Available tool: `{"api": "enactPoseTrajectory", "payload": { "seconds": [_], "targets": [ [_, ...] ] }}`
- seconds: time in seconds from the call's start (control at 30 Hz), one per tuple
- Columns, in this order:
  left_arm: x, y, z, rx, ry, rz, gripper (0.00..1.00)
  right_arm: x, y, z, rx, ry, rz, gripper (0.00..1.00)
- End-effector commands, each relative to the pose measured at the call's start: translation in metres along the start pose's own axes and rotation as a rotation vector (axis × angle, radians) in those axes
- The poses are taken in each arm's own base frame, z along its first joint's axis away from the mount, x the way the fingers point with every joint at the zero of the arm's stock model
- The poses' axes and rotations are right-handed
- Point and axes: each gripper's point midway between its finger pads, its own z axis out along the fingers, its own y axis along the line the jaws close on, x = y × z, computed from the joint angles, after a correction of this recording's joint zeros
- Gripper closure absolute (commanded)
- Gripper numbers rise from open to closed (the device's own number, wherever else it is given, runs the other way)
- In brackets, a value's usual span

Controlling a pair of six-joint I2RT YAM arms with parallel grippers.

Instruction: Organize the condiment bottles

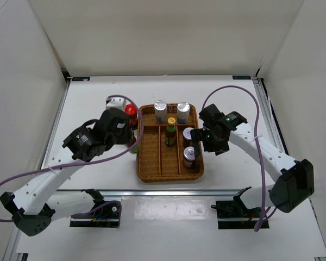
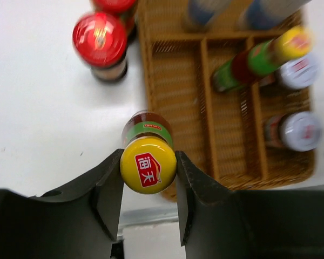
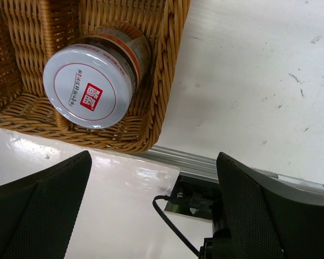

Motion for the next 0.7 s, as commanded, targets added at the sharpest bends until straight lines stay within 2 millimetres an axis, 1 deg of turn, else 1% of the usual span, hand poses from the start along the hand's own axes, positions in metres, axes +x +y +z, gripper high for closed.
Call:
{"api": "enactPoseTrajectory", "payload": {
  "seconds": [0.0, 0.07, 0.13, 0.17, 0.2, 0.23, 0.33, 0.37, 0.43, 0.47, 0.5, 0.53, 0.57, 0.6, 0.63, 0.67],
  "targets": [
    [-0.069, -0.024, -0.022, 0.076, -0.182, -0.043, 0.89, 0.005, -0.002, -0.004, 0.001, -0.006, 0.021, 0.00],
    [-0.076, -0.033, -0.022, 0.106, -0.180, -0.047, 0.89, 0.005, -0.002, -0.006, -0.003, -0.014, 0.021, 0.00],
    [-0.079, -0.048, -0.021, 0.158, -0.167, -0.047, 0.89, 0.004, -0.003, -0.006, 0.006, -0.018, 0.030, 0.00],
    [-0.080, -0.055, -0.023, 0.189, -0.170, -0.044, 0.89, 0.004, -0.003, -0.006, 0.006, -0.018, 0.030, 0.00],
    [-0.080, -0.060, -0.019, 0.201, -0.164, -0.042, 0.89, 0.004, -0.003, -0.009, 0.002, -0.027, 0.030, 0.00],
    [-0.078, -0.075, -0.019, 0.247, -0.157, -0.031, 0.89, 0.007, -0.004, -0.007, 0.005, -0.019, 0.030, 0.00],
    [-0.074, -0.097, -0.016, 0.310, -0.138, -0.012, 0.89, 0.008, -0.006, -0.009, 0.014, -0.022, 0.040, 0.00],
    [-0.068, -0.108, -0.010, 0.324, -0.123, 0.006, 0.89, 0.008, -0.006, -0.009, 0.014, -0.022, 0.040, 0.00],
    [-0.061, -0.126, -0.003, 0.353, -0.107, 0.038, 0.89, 0.008, -0.006, -0.009, 0.014, -0.022, 0.040, 0.00],
    [-0.054, -0.129, 0.001, 0.351, -0.089, 0.051, 0.89, 0.008, -0.006, -0.009, 0.014, -0.022, 0.040, 0.00],
    [-0.060, -0.132, 0.000, 0.365, -0.113, 0.049, 0.89, 0.008, -0.006, -0.009, 0.014, -0.022, 0.040, 0.00],
    [-0.052, -0.139, 0.006, 0.377, -0.095, 0.063, 0.89, 0.010, -0.007, -0.009, 0.017, -0.014, 0.040, 0.00],
    [-0.046, -0.139, 0.011, 0.372, -0.088, 0.067, 0.89, 0.013, -0.008, -0.007, 0.021, -0.006, 0.040, 0.00],
    [-0.043, -0.147, 0.014, 0.392, -0.087, 0.071, 0.89, 0.013, -0.008, -0.007, 0.021, -0.005, 0.040, 0.00],
    [-0.040, -0.148, 0.017, 0.392, -0.086, 0.072, 0.89, 0.012, -0.008, -0.009, 0.017, -0.014, 0.040, 0.00],
    [-0.028, -0.149, 0.027, 0.388, -0.053, 0.077, 0.88, 0.015, -0.008, -0.009, 0.021, -0.006, 0.049, 0.00]
  ]
}}
